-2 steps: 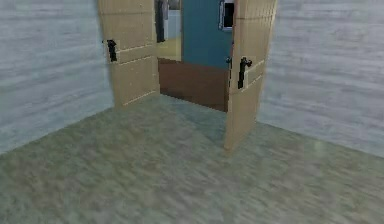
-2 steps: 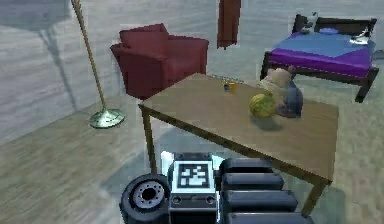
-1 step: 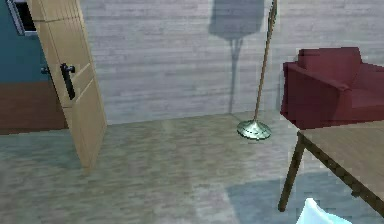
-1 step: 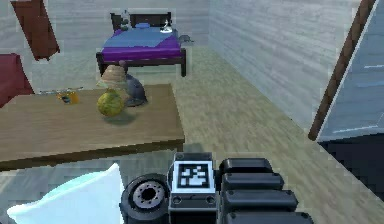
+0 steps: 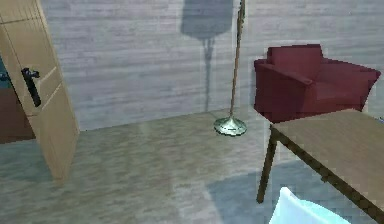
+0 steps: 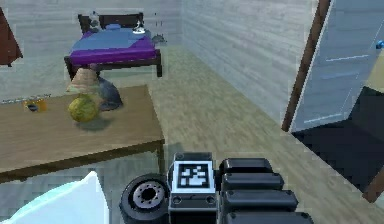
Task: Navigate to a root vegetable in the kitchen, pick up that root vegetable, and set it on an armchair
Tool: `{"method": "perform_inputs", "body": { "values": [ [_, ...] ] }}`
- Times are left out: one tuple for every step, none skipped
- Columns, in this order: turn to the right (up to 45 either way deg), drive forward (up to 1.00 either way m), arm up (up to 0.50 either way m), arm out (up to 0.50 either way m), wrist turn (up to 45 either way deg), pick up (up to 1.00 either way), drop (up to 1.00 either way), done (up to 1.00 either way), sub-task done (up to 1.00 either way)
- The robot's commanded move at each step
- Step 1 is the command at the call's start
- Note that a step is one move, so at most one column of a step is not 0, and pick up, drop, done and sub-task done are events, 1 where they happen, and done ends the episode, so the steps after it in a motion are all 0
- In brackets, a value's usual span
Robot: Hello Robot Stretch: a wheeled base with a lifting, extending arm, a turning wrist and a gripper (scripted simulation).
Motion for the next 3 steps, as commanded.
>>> {"method": "perform_inputs", "body": {
  "values": [
    [0.0,0.8,0.0,0.0,0.0,0.0,0.0,0.0,0.0],
    [21.0,0.0,0.0,0.0,0.0,0.0,0.0,0.0,0.0],
    [0.0,0.75,0.0,0.0,0.0,0.0,0.0,0.0,0.0]
  ]
}}
